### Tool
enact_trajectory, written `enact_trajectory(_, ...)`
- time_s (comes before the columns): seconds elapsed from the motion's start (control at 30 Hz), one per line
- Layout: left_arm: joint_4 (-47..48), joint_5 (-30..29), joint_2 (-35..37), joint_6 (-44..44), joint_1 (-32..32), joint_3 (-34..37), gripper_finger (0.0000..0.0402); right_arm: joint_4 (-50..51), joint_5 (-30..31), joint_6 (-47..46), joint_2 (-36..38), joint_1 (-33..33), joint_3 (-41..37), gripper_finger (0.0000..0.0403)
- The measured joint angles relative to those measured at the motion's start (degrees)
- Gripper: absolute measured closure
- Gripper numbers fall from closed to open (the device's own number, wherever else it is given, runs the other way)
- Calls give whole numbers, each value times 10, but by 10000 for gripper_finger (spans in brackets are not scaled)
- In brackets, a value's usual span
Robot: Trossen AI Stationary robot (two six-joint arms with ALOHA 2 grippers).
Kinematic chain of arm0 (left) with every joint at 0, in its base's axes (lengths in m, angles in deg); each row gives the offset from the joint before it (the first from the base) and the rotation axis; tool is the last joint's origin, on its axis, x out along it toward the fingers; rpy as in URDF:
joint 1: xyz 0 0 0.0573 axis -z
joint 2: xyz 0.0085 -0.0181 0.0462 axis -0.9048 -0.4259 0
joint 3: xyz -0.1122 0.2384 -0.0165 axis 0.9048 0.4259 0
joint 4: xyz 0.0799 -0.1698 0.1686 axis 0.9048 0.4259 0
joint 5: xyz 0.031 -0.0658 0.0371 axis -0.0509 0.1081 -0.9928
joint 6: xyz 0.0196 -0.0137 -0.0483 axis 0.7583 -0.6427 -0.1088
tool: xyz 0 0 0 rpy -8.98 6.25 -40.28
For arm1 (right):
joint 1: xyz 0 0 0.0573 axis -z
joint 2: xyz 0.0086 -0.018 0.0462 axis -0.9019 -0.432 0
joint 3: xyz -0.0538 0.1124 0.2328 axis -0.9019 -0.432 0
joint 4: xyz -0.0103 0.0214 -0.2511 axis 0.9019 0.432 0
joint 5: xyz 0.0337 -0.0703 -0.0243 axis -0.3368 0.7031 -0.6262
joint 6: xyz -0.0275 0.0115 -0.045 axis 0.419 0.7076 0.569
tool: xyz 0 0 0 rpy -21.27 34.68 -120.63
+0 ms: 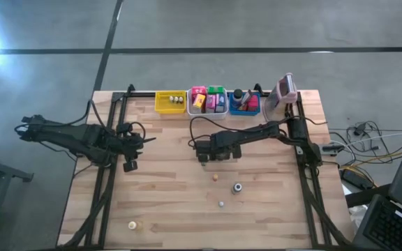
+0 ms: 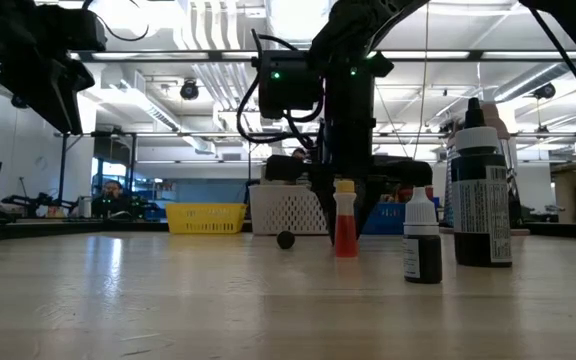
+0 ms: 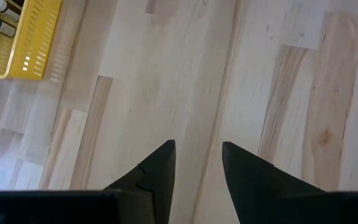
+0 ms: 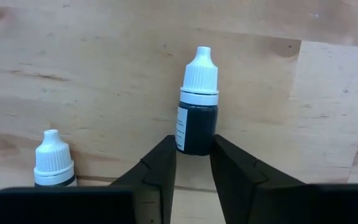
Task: Pick & Place Kitchen Items
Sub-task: Put the black food coloring bottle into the yellow basket
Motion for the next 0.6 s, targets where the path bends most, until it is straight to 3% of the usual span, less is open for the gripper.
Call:
enact_trajectory(0.43,0,0,0,0,0,0,264,2,5,37,0,1,0,310)
enact_trajectory(0.6,0,0,0,0,0,0,264,2,12,73,0,-4,0,329)
